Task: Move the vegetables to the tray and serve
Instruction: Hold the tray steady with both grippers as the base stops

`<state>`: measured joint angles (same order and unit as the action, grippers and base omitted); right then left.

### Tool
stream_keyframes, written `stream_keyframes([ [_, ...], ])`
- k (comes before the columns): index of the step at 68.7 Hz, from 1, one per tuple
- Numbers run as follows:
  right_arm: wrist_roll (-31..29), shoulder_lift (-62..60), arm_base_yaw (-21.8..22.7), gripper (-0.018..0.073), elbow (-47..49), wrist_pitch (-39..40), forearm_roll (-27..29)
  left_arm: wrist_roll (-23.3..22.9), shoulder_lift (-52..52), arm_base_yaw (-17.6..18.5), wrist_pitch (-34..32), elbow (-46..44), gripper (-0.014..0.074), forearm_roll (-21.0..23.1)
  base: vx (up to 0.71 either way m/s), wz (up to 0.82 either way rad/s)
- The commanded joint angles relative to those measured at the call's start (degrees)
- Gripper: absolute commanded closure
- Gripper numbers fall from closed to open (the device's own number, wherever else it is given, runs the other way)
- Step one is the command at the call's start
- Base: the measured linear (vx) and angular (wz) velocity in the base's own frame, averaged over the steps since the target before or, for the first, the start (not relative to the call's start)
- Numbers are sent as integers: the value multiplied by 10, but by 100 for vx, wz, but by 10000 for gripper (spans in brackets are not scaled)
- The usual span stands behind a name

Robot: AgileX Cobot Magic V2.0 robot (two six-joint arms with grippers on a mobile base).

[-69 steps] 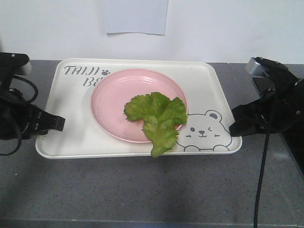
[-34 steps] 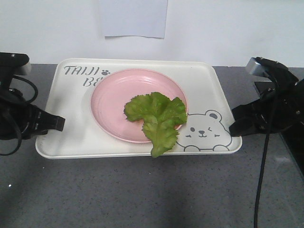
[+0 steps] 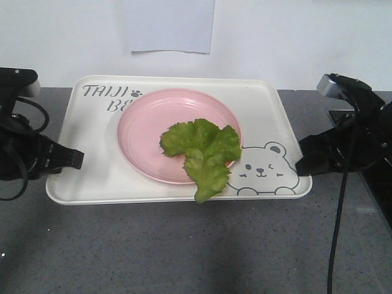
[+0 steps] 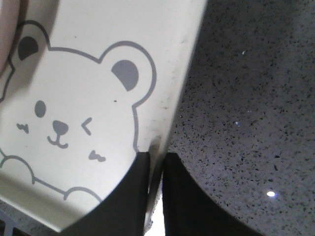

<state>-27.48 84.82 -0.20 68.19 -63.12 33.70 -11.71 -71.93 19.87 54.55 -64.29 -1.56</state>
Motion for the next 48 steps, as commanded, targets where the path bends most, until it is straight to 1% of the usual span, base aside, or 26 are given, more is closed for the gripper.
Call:
stream_keyframes([
  [1, -28, -23, -4, 562, 14, -7, 28, 10, 15, 5, -42, -16, 603, -5, 5, -1],
  [48, -28, -23, -4, 562, 14, -7, 28, 10, 15, 5, -42, -16, 603, -5, 1, -1],
])
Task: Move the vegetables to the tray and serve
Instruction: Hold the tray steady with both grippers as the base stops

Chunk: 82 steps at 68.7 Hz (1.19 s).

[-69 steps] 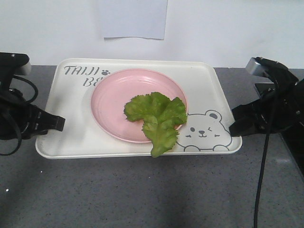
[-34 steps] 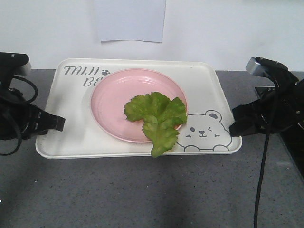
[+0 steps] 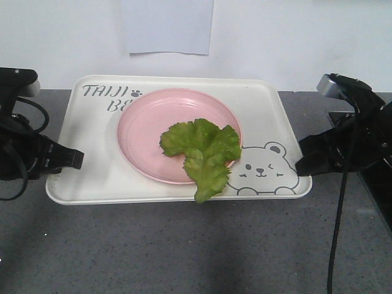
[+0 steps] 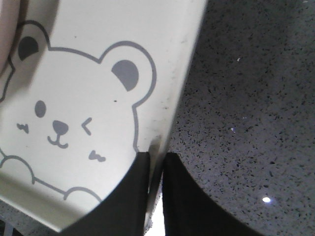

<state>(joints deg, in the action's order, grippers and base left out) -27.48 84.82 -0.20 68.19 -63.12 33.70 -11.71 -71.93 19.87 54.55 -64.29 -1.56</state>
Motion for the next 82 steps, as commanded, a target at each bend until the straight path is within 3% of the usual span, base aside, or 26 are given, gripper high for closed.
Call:
stream_keyframes([
  [1, -28, -23, -4, 562, 14, -7, 28, 10, 15, 5, -42, -16, 603, -5, 0, 0],
  [82, -28, -23, -4, 562, 14, -7, 28, 10, 15, 5, -42, -16, 603, -5, 0, 0],
])
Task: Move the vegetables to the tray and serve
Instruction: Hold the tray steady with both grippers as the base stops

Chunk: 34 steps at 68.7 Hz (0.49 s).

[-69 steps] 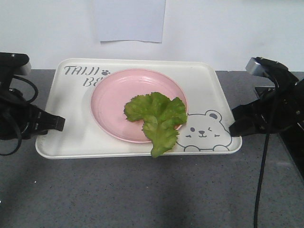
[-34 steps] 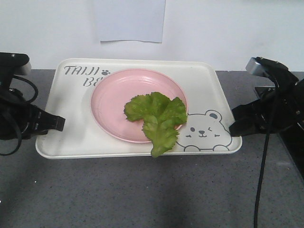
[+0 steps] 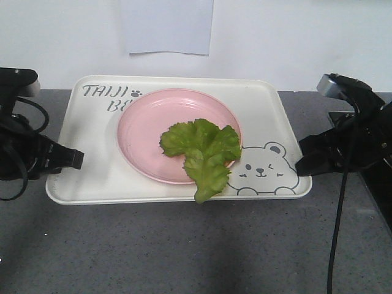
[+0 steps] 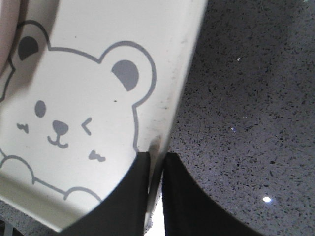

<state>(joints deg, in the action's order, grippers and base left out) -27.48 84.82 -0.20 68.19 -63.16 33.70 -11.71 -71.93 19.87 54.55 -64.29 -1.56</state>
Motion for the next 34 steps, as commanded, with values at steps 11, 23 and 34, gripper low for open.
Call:
stream_keyframes([
  [11, -28, -23, -4, 562, 14, -7, 28, 10, 15, 5, -42, -16, 603, -5, 0, 0],
  [23, -28, -23, -4, 562, 14, -4, 28, 10, 13, 5, -44, -16, 603, -5, 0, 0],
  [34, -25, -13, -4, 562, 14, -5, 27, 16, -12, 5, -46, -16, 603, -5, 0, 0],
])
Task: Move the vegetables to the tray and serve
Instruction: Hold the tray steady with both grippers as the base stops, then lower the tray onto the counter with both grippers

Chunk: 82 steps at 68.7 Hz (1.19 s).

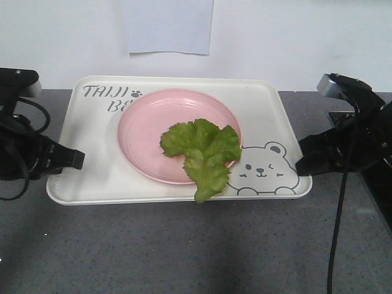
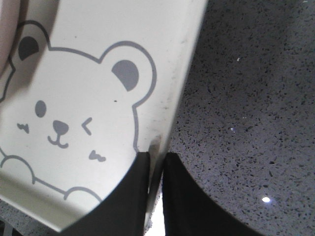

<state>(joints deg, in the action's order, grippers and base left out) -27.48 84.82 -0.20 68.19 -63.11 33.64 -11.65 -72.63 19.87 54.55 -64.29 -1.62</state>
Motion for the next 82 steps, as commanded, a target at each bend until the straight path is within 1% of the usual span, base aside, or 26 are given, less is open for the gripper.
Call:
stream_keyframes([
  [1, -25, -11, -4, 562, 14, -5, 28, 15, -9, 5, -46, -16, 603, -4, 0, 0],
  [12, -19, 19, -4, 562, 14, -14, 28, 15, -51, 5, -45, -16, 603, -5, 0, 0],
  [21, -16, 47, -4, 562, 14, -38, 27, 19, -82, 5, -38, -16, 603, -5, 0, 0],
  [28, -3, 65, -4, 562, 12, -45, 23, 20, -102, 5, -38, -16, 603, -6, 0, 0],
  [43, 32, 97, -5, 562, 12, -58, -14, 43, -132, 5, -49, -17, 603, -6, 0, 0],
  [55, 52, 108, -5, 562, 12, -89, -47, 44, -143, 5, -44, -17, 603, -5, 0, 0],
  [63, 53, 108, -5, 558, 12, -98, -57, 44, -144, 5, -44, -17, 601, -5, 0, 0],
  [74, 54, 108, -5, 525, 12, -98, -57, 44, -144, 5, -34, -17, 585, -5, 0, 0],
  [82, 54, 108, -5, 471, 12, -98, -57, 44, -144, 5, -35, -17, 532, -5, 0, 0],
])
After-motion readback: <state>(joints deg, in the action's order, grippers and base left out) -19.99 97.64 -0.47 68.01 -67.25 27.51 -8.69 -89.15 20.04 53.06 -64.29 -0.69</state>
